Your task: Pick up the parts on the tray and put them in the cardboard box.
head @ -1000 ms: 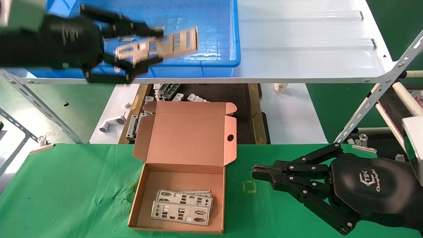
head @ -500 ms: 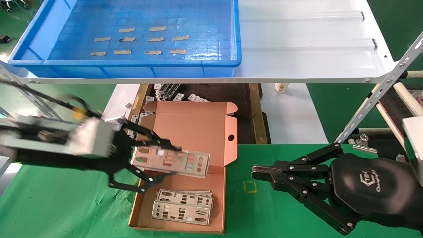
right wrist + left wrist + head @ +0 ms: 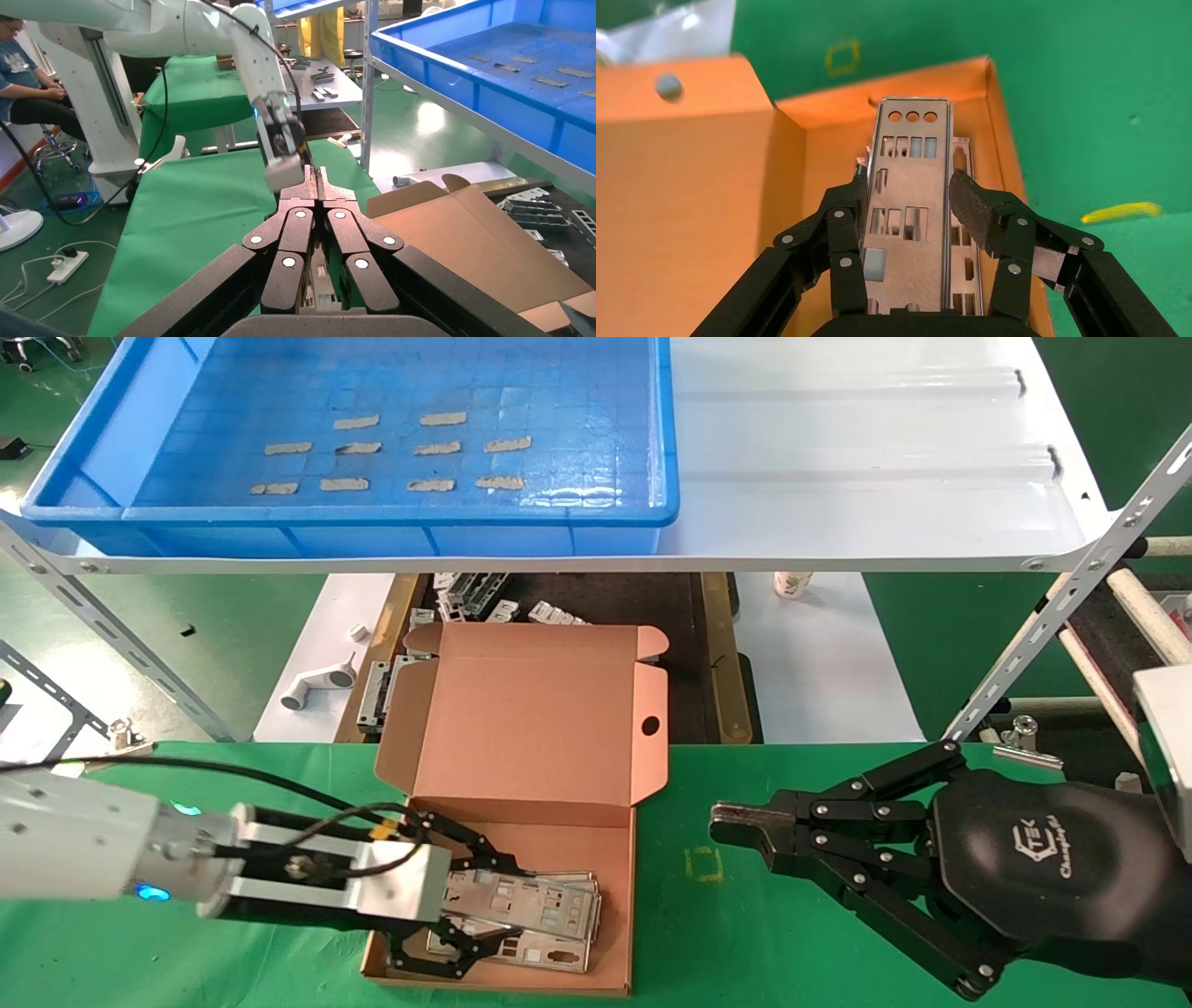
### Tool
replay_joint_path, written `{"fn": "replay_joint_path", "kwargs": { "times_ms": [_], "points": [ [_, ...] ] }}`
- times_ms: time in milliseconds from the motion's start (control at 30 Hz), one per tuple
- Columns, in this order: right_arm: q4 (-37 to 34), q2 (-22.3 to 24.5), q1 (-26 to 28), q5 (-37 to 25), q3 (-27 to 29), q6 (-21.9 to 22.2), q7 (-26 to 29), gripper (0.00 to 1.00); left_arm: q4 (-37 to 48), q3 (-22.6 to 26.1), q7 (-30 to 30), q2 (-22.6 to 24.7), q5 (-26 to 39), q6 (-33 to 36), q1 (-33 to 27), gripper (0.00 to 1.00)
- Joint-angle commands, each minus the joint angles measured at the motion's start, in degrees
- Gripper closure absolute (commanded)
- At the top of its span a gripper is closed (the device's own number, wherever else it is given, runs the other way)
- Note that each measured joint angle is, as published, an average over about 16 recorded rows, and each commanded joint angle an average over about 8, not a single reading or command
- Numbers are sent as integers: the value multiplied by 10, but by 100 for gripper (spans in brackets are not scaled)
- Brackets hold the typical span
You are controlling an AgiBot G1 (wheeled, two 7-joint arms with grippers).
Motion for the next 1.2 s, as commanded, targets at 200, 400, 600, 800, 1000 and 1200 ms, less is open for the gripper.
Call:
{"fn": "replay_joint_path", "kwargs": {
  "times_ms": [200,400,600,800,1000,1200],
  "points": [
    [0,0,0,0,0,0,0,100,-11,10,-20,12,17,-50,34,68],
    [0,0,0,0,0,0,0,100,-6,9,-23,23,20,-75,45,11],
    [0,0,0,0,0,0,0,100,6,14,-23,35,31,-88,47,0],
    [0,0,0,0,0,0,0,100,13,15,-25,40,34,-91,44,0],
    [0,0,0,0,0,0,0,100,7,6,-29,27,17,-73,34,0],
    [0,0,0,0,0,0,0,84,-6,-8,-41,2,-18,-35,22,0]
  ]
}}
